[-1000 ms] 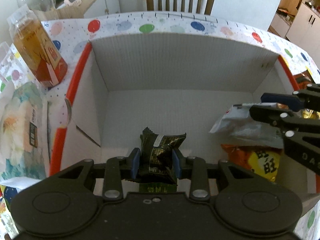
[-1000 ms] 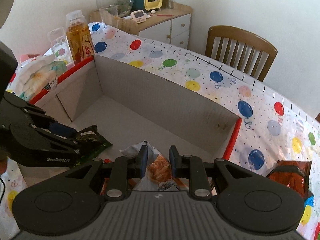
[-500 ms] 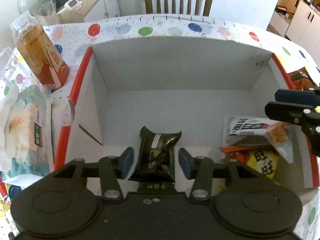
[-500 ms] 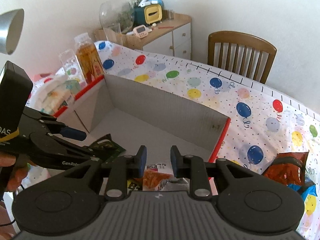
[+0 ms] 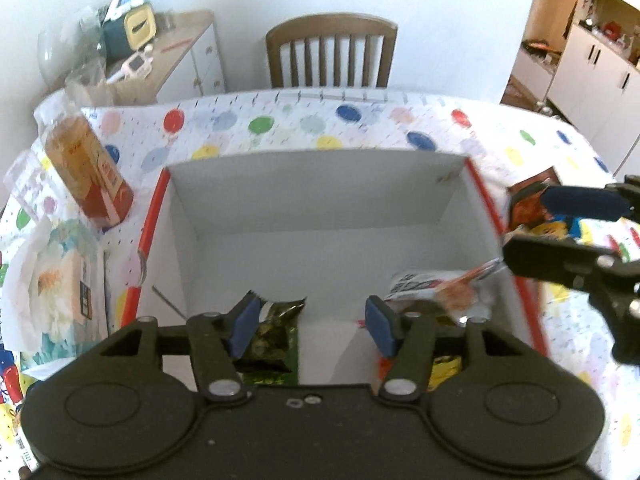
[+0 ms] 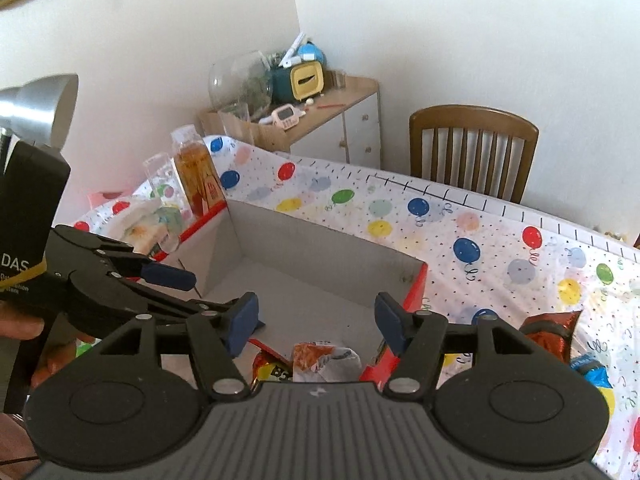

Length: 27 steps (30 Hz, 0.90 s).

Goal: Organize snacks
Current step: 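Move both open tools over the snack pile beside the box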

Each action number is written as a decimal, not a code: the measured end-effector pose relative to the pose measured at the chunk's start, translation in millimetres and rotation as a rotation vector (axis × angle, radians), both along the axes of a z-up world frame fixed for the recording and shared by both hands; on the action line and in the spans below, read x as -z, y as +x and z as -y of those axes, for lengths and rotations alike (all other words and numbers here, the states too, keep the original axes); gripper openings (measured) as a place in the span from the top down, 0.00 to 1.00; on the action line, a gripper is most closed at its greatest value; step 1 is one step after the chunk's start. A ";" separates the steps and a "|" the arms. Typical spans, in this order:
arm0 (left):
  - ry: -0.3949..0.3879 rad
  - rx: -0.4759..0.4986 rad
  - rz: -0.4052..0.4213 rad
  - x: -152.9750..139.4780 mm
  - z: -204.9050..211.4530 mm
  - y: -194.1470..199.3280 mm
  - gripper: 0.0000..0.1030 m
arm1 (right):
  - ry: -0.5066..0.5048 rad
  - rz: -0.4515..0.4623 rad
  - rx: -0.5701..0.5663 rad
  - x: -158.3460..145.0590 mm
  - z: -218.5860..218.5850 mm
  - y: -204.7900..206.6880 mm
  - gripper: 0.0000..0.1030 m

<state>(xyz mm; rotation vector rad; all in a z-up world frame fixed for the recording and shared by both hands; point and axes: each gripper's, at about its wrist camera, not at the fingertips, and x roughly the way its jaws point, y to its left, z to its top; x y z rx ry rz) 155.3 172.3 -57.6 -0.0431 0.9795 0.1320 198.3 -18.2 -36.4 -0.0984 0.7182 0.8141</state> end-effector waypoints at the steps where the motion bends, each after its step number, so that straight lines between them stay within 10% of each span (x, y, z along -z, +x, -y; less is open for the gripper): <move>1: -0.003 0.004 0.011 -3.9 3.8 -1.1 0.44 | 0.008 0.000 0.002 -1.9 4.0 -0.7 0.38; 27: -0.010 0.178 0.166 -33.2 129.3 5.8 0.08 | -0.036 -0.064 0.217 21.9 166.6 -6.9 0.10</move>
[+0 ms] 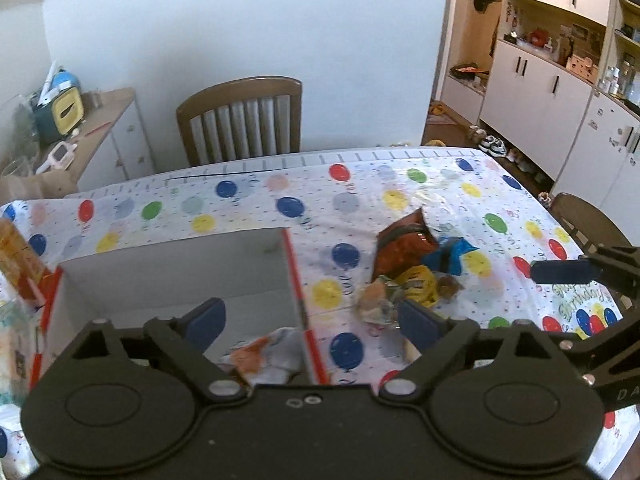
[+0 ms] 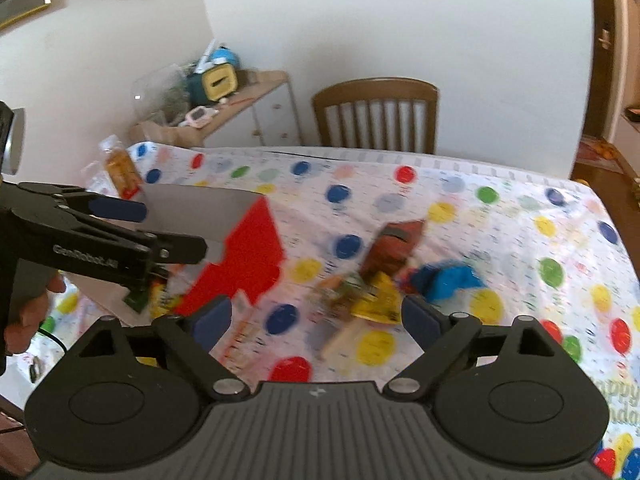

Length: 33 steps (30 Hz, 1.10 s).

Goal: Organize snacks
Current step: 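Move both open tools over the snack pile beside the box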

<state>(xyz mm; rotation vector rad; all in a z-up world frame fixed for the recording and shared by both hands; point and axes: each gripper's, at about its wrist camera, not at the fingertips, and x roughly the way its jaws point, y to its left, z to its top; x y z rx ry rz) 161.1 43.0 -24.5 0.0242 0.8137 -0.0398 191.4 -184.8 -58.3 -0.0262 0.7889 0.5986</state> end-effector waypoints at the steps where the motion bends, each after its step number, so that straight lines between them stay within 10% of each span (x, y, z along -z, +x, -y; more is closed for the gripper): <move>1: 0.001 0.004 0.002 1.5 4.9 1.3 0.05 | -0.012 -0.004 0.009 1.8 5.7 1.9 0.10; 33: 0.060 -0.023 -0.127 83.5 74.6 88.3 0.06 | 0.025 -0.226 0.166 71.9 74.1 134.9 0.10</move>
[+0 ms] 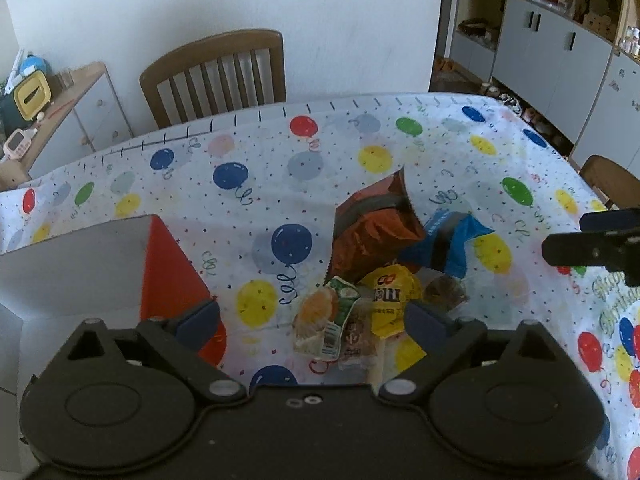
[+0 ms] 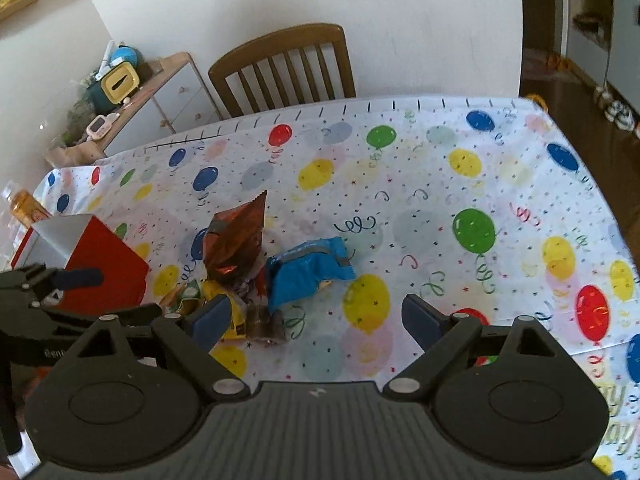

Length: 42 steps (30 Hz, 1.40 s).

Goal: Organize snacks
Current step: 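Move both open tools over the snack pile beside the box, then grasp the blue packet with the right tool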

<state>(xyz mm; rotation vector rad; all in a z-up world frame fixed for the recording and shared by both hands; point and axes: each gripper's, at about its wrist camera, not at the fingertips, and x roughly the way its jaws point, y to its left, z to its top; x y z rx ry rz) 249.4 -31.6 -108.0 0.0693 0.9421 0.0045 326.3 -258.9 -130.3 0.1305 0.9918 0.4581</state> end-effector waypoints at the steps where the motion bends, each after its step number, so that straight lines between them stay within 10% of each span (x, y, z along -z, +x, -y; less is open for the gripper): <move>1: -0.002 0.000 -0.008 2.3 -0.7 2.5 0.07 | 0.000 -0.014 0.009 3.3 -2.3 4.4 0.10; 19: 0.009 0.065 -0.082 25.7 7.3 30.2 0.34 | 0.055 -0.195 0.145 49.1 -34.6 55.7 0.16; 32: -0.088 0.043 -0.152 40.1 -3.8 40.8 0.54 | 0.124 -0.240 0.160 62.0 -35.3 61.3 0.60; 42: -0.082 0.029 -0.147 38.3 -8.3 40.0 0.69 | 0.100 -0.174 0.153 49.5 -27.7 50.8 0.68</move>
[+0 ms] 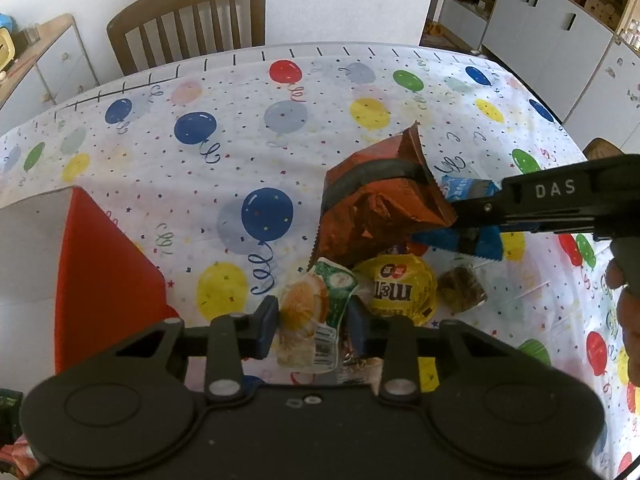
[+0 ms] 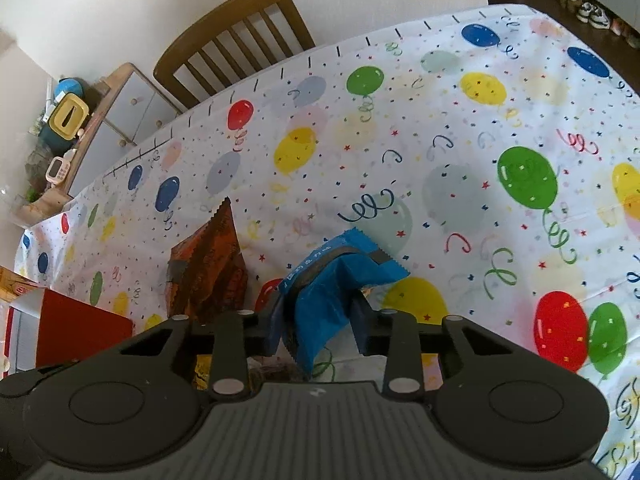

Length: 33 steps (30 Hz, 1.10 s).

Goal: Organize snacks
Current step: 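Grasp the blue packet with the right tool, then carry the blue packet into the white box and open the right tool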

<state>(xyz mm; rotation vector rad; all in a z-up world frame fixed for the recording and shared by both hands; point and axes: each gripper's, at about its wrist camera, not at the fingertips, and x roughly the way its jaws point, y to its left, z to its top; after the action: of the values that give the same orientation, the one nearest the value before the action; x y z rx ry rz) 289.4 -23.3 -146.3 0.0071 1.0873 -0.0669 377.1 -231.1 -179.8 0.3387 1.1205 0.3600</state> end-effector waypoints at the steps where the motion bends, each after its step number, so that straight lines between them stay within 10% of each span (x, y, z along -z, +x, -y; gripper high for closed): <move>1: -0.001 -0.001 0.000 -0.3 -0.2 -0.3 0.69 | 0.000 0.008 -0.002 -2.9 2.1 -1.8 0.69; 33: -0.131 -0.043 0.053 -61.8 -4.1 -58.9 0.72 | 0.042 0.169 -0.175 -93.9 26.5 -118.7 0.73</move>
<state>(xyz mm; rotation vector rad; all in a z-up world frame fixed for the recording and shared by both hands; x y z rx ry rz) 230.6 -19.2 -84.4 -0.1317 1.0275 -0.0982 258.4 -257.7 -85.9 0.2429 0.9800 0.5576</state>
